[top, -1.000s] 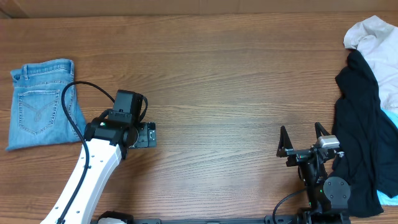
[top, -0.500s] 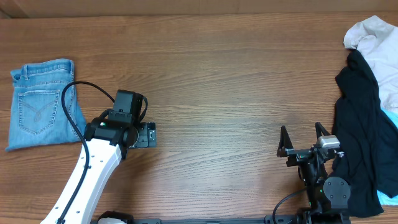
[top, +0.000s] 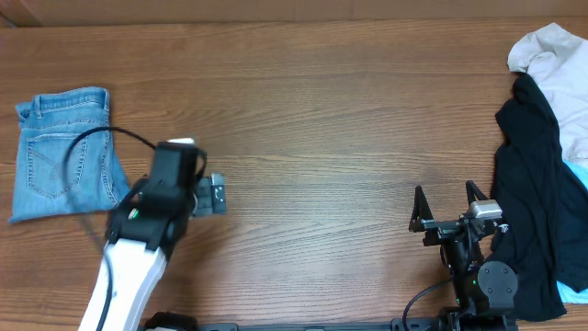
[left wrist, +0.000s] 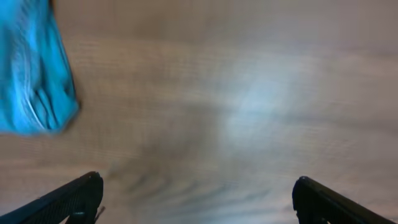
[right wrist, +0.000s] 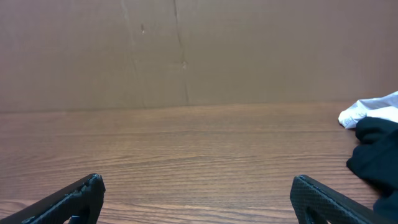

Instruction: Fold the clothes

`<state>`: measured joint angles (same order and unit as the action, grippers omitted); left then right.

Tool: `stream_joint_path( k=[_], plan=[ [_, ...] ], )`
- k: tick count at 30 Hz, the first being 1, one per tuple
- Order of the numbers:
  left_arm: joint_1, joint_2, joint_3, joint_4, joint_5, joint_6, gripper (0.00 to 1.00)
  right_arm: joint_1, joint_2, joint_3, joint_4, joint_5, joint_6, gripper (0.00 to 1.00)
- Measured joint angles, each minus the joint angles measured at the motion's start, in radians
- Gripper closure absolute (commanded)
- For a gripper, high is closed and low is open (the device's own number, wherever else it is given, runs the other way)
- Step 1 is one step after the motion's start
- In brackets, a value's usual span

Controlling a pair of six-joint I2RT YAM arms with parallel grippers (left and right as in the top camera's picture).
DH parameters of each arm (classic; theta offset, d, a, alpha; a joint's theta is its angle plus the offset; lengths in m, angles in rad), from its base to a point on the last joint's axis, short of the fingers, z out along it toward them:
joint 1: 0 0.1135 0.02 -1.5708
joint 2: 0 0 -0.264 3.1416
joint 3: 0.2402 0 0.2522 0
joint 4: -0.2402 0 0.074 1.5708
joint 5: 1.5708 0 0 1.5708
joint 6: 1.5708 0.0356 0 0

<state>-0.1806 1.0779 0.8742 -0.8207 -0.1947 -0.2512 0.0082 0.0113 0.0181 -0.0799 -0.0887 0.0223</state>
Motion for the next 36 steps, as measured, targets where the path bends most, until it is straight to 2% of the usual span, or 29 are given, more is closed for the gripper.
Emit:
stream_joint_path(
  k=[10, 21, 34, 36],
  plan=[
    [0.148, -0.303, -0.202, 0.154, 0.145, 0.095, 0.0, 0.0, 0.0, 0.0, 0.0, 0.0, 0.0, 0.0],
    [0.151, -0.633, -0.542, 0.512, 0.181, 0.103, 0.0, 0.0, 0.0, 0.0, -0.001, 0.0, 0.0, 0.0],
    [0.151, -0.953, -0.824, 0.829, 0.185, 0.105, 0.0, 0.0, 0.0, 0.0, -0.001, 0.0, 0.0, 0.0],
    [0.151, -0.993, -0.852, 0.82, 0.184, 0.105, 0.0, 0.0, 0.0, 0.0, -0.002, 0.0, 0.0, 0.0]
  ],
)
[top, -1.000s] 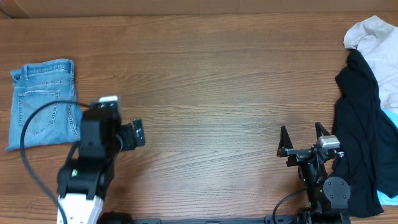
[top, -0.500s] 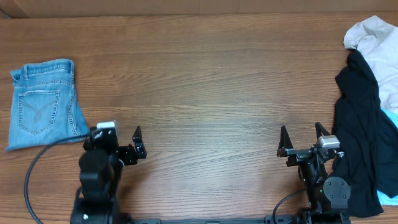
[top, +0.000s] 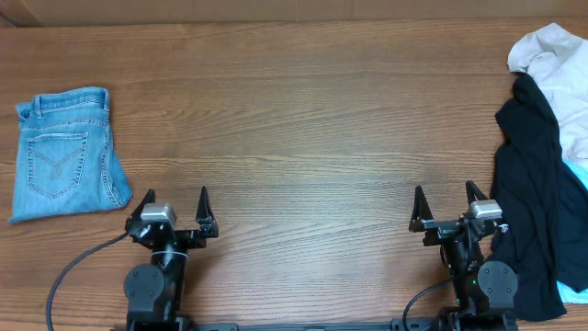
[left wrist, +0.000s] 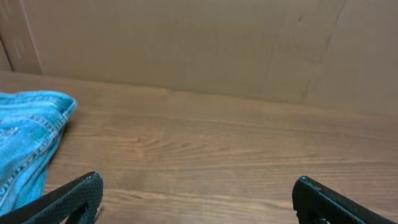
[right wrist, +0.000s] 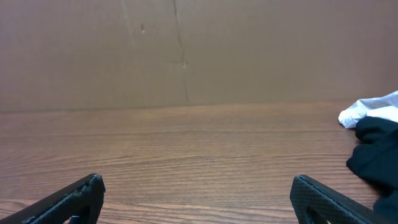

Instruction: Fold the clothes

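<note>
Folded blue jeans (top: 62,152) lie at the table's left edge; the left wrist view catches their corner (left wrist: 28,143). A black garment (top: 531,216) and a white one (top: 556,69) lie in a heap at the right edge, with a strip of light blue cloth (top: 577,179) beside them. My left gripper (top: 175,200) stands open near the front edge, right of the jeans, holding nothing. The right gripper (top: 448,199) is open too, just left of the black garment (right wrist: 376,149), empty.
A brown cardboard wall (right wrist: 186,50) stands along the table's far edge. The wooden table (top: 312,138) stretches bare between the two arms.
My left arm has drawn back from beside the jeans to its spot at the front edge, gripper pointing across the table. The right arm and the clothes are unchanged.
</note>
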`<state>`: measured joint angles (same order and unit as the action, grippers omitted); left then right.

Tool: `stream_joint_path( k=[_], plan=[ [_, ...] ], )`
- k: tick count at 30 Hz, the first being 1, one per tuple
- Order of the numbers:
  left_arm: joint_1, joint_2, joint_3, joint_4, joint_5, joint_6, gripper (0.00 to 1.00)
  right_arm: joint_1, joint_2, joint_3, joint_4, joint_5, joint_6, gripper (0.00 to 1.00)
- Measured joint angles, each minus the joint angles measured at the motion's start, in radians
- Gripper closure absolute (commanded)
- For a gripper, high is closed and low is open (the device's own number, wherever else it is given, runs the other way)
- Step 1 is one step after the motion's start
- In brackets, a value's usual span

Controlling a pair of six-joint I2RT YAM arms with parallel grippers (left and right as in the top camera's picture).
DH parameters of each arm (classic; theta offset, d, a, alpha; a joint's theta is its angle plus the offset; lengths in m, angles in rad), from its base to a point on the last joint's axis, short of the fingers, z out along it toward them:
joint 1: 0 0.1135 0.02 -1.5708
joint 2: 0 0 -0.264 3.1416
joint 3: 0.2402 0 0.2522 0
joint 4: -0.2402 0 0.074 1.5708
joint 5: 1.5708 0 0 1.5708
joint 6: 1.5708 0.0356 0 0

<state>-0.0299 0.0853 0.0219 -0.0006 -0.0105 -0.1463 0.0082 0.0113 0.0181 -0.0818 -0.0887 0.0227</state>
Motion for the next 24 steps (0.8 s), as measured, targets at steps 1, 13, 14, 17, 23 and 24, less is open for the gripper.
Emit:
stream_joint_path(
  k=[1, 13, 14, 17, 23, 24],
  plan=[
    [0.0, -0.019, -0.007, -0.015, 0.0, 0.001, 0.0, 0.0, 0.0, 0.0, 0.0, 0.0, 0.0, 0.0],
    [0.0, -0.069, -0.012, -0.079, 0.0, 0.047, 0.0, 0.0, 0.0, 0.0, 0.0, 0.0, 0.0, 0.0],
    [0.0, -0.069, -0.012, -0.079, 0.0, 0.047, 0.0, 0.0, 0.0, 0.0, 0.0, 0.0, 0.0, 0.0],
    [0.0, -0.069, -0.012, -0.079, 0.0, 0.047, 0.0, 0.0, 0.0, 0.0, 0.0, 0.0, 0.0, 0.0],
    [0.0, -0.069, -0.012, -0.079, 0.0, 0.047, 0.0, 0.0, 0.0, 0.0, 0.001, 0.0, 0.0, 0.0],
    [0.0, -0.069, -0.012, -0.079, 0.0, 0.048, 0.0, 0.0, 0.0, 0.0, 0.0, 0.0, 0.0, 0.0]
  ],
)
